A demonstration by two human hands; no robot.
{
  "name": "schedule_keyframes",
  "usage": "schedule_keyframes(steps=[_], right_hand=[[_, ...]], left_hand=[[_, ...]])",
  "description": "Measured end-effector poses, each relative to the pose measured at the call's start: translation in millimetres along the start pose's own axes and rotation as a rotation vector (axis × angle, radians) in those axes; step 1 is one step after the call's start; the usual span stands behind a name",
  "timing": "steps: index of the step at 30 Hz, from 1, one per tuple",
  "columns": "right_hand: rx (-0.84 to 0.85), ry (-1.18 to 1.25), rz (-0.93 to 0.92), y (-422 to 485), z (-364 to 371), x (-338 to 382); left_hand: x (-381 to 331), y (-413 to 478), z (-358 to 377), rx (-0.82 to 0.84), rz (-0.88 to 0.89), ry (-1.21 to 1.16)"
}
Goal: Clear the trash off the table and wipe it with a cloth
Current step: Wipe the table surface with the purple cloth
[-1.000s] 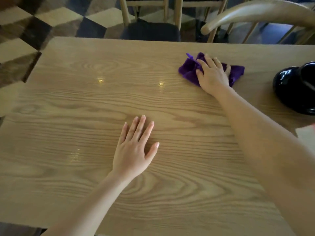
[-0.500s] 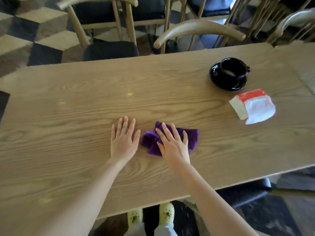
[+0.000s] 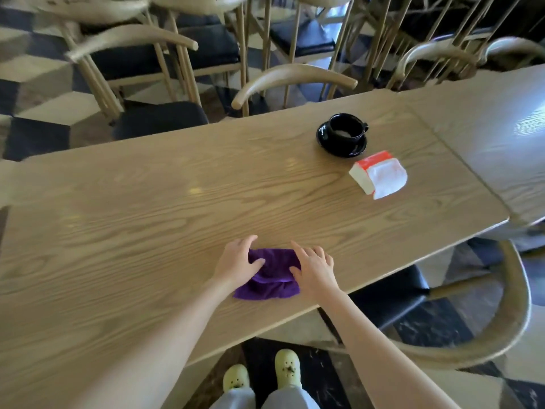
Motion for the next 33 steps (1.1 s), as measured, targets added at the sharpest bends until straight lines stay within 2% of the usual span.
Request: schedule_keyframes(steps=[2, 4, 7, 10, 14, 19, 24, 29, 33], right_hand=[[0.005, -0.039, 0.021, 0, -2, 2], [0.008, -0.064, 0.05, -1, -6, 5], [0.008, 0.111, 0.101, 0, -30, 2], [-0.009, 0.264, 0.026, 0, -79, 8], [-0.14, 0.335, -0.101, -14, -173, 22], [-0.346, 0.299, -0.109, -35, -278, 19], [-0.437, 0.445, -0.218, -70, -350, 23], [-0.442, 0.594, -0.22, -82, -380, -13], [-0.343, 0.627, -0.177, -74, -381, -68]], left_hand=[[2, 1, 4, 0.121, -0.081, 0.011], [-8, -1, 1, 0.192, -0.073, 0.076], [-37, -9, -25, 0.189, 0.029, 0.068], [-79, -20, -65, 0.184, 0.176, 0.039], [-143, -39, -128, 0.078, 0.369, 0.012], [-222, -68, -200, -0.199, 0.59, 0.022], [-284, -90, -238, -0.359, 0.724, -0.019], [-323, -93, -221, -0.372, 0.794, -0.095], [-351, -85, -180, -0.324, 0.804, -0.11]])
Point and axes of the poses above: each hand's wrist, its own y-axis towards the middle knuckle, its own z-axis out of the palm, x = y × z, the point moved 10 cm from there along y, towards the middle knuckle, and after that the axes turned 4 degrees about -z, right-handed, at the moved point
